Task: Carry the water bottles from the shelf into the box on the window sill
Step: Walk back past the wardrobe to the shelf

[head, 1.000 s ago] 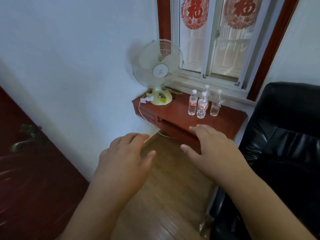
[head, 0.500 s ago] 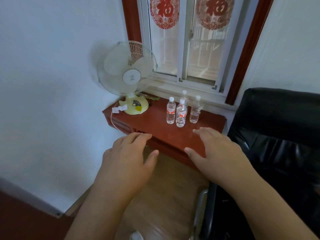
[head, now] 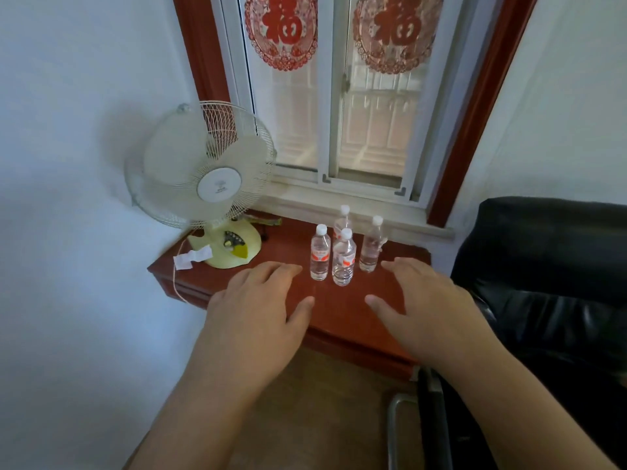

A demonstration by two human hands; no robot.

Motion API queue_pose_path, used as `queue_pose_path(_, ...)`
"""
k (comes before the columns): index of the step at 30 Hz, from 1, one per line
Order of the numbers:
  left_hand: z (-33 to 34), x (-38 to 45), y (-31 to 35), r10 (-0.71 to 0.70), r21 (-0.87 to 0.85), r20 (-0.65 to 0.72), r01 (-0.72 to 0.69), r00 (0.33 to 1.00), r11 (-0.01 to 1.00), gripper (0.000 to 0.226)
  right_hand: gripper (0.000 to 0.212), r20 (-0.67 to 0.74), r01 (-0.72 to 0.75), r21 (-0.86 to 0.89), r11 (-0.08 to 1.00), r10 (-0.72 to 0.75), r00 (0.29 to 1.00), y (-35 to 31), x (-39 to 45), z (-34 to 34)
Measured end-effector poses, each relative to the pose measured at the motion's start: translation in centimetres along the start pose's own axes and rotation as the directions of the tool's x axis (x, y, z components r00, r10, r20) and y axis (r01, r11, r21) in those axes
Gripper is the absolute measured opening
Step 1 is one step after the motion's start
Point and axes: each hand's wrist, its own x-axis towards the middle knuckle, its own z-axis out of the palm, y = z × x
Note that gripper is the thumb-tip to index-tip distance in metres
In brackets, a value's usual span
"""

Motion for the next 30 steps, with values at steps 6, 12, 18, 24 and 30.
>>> queue_pose_path(6,1.4,5.8,-4.4,0.031,0.016,0.057,-0.032,0.998,0.999,0.054,0.070,0.042,-0.052,-0.025,0.998,0.053,0.998,-2.5,4.8,2.8)
queue_pose_path(12,3.7,12.1,-6.2,0.045,0.016,0.084,-0.047,0.995,0.999,0.053,0.066,0.060,-0.071,-0.011,0.997,0.072,0.996,-2.0,11.1,4.4)
queue_pose_path(18,7.0,20.0,-6.6,0.023,0.015,0.123,-0.025,0.992,1.000,0.054,0.057,0.079,-0.079,0.052,0.996,0.075,0.994,0.1,19.3,6.6)
queue_pose_path(24,11.4,27.2,-6.6,-0.015,-0.044,0.153,0.022,0.988,0.999,0.054,0.044,0.162,-0.102,0.150,0.983,0.077,0.984,2.1,26.7,8.6)
queue_pose_path(30,17.0,31.2,-7.5,0.031,-0.238,0.230,0.026,0.973,0.971,0.054,0.024,0.314,-0.139,0.273,0.952,0.048,0.948,3.0,31.6,11.5)
